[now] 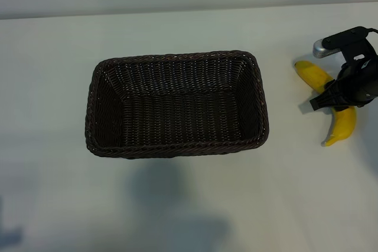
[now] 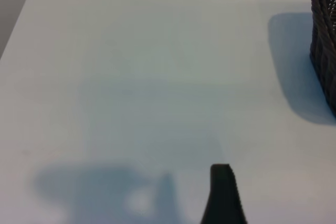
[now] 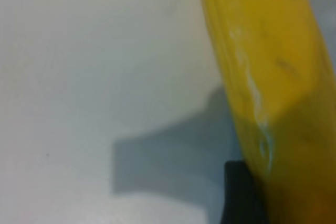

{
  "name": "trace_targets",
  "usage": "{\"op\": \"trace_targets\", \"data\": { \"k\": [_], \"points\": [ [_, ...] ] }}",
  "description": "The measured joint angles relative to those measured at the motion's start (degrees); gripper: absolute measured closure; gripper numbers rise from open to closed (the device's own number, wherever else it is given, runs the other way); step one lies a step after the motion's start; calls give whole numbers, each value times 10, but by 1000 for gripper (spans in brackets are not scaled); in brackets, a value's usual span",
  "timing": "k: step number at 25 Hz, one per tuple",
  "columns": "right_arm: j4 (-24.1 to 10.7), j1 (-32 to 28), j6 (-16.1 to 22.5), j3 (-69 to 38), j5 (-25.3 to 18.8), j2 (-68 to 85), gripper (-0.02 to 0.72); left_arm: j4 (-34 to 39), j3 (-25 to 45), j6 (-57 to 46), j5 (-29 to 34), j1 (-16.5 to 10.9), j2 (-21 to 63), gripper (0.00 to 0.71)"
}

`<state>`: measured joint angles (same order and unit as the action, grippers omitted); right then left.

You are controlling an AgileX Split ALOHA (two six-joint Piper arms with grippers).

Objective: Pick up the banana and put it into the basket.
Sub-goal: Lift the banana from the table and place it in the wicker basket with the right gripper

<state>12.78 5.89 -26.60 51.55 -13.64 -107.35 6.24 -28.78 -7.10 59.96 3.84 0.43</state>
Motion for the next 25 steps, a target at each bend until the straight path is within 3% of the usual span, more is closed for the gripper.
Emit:
{"op": "trace_targets", "data": {
  "k": [12,19,25],
  "points": [
    [0,0,0,1,0,171,276,0,0,0,0,0,0,171],
    [0,2,0,3,0,192,276,0,0,0,0,0,0,171],
    [0,59,-19,3,21,192,276,0,0,0,0,0,0,171]
  ]
}}
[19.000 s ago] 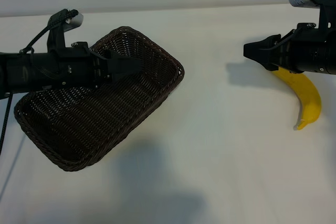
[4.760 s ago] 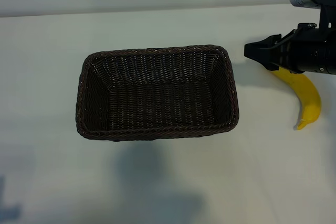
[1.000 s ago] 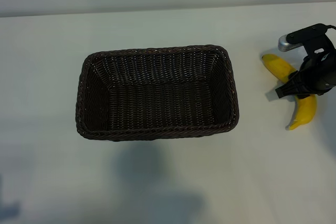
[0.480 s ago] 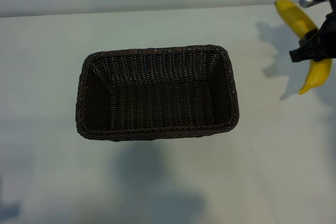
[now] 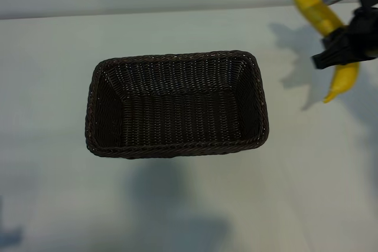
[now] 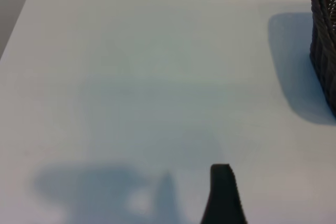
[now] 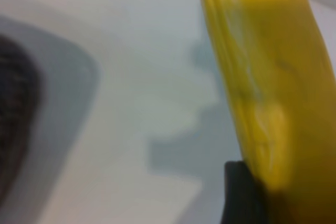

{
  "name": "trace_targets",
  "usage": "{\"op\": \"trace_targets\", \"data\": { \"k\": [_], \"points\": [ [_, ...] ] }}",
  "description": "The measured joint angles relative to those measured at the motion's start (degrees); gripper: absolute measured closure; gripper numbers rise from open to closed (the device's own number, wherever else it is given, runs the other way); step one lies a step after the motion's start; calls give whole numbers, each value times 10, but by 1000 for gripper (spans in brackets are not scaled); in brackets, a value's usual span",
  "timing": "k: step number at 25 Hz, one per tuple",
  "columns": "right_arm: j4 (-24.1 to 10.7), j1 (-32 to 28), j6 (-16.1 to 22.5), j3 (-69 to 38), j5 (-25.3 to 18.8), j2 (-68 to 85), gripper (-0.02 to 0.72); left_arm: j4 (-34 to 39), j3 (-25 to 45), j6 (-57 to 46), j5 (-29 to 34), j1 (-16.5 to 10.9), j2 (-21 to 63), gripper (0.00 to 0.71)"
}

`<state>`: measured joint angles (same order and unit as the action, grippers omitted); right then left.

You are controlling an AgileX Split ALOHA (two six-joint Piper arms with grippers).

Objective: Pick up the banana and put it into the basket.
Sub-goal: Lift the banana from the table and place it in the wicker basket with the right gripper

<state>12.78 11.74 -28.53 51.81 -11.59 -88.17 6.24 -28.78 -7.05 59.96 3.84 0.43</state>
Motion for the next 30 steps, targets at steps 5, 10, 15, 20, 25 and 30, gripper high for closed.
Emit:
{"op": "trace_targets", "data": {
  "k": [5,10,15,20,25,30],
  "points": [
    [0,90,-22,0,47,0,276,0,0,0,0,0,0,171],
    [-2,178,-38,0,97,0,276,0,0,0,0,0,0,171],
    [-1,252,-43,0,133,0,276,0,0,0,0,0,0,171],
    [-20,302,-60,0,163,-23,276,0,0,0,0,0,0,171],
    [-73,320,-95,0,173,-75,276,0,0,0,0,0,0,171],
    [-102,320,-99,0,208,-109,276,0,0,0,0,0,0,171]
  ]
}}
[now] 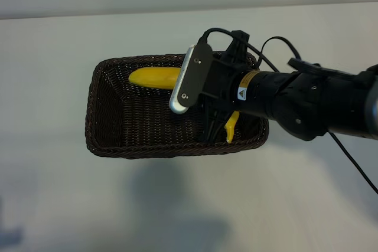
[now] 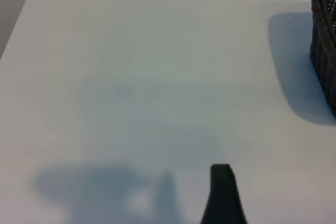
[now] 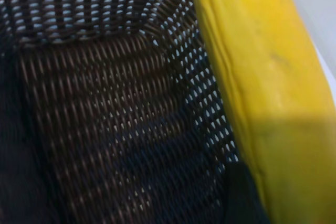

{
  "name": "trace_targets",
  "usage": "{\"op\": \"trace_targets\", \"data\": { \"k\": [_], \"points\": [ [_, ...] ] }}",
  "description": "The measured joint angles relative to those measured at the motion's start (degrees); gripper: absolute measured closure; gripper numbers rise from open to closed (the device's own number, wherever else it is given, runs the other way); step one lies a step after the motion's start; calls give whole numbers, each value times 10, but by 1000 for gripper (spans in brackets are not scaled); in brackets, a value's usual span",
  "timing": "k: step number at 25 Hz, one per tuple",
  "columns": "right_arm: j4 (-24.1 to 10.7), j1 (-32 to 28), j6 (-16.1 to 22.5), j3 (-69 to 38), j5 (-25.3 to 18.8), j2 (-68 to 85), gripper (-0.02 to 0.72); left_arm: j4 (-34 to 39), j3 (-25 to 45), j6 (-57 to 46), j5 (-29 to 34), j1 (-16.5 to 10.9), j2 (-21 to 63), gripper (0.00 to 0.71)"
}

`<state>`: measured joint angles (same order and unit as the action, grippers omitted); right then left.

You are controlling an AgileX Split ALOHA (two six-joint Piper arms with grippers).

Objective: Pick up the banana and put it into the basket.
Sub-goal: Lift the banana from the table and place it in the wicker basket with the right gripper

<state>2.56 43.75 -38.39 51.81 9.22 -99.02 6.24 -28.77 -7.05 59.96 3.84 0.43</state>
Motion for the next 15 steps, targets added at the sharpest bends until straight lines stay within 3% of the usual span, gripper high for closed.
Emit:
{"op": "trace_targets", "data": {
  "k": [6,15],
  "points": [
    [-34,0,-2,1,34,-43,276,0,0,0,0,0,0,171],
    [-38,0,2,1,70,-73,276,0,0,0,0,0,0,171]
  ]
}}
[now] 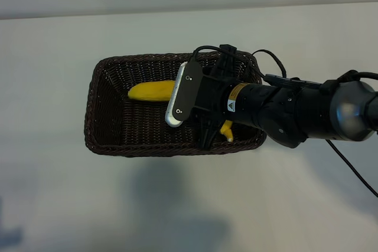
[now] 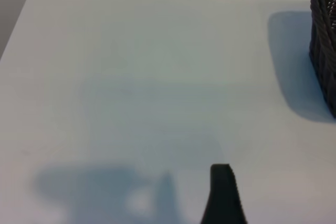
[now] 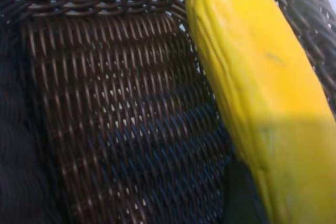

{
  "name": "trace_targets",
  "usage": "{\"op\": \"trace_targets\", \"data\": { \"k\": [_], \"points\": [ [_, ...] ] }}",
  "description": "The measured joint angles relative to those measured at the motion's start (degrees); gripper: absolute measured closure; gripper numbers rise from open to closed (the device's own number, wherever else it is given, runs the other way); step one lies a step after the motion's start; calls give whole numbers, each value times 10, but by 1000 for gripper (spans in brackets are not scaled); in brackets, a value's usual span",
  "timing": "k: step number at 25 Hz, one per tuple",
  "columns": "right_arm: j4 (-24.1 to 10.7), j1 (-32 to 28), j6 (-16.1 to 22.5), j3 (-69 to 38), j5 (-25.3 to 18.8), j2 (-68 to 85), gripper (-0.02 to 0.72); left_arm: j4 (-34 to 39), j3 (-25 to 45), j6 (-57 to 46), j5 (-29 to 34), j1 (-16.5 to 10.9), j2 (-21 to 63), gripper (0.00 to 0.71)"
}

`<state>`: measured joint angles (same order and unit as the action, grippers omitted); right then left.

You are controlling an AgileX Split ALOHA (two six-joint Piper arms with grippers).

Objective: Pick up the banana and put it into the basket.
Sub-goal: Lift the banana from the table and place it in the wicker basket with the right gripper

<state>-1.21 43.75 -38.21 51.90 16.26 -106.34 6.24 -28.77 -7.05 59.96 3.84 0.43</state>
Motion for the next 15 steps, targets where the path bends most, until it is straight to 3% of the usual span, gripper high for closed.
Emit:
{"op": "trace_targets", "data": {
  "k": [15],
  "points": [
    [5,0,4,0,5,-3,269,0,0,0,0,0,0,171]
  ]
}}
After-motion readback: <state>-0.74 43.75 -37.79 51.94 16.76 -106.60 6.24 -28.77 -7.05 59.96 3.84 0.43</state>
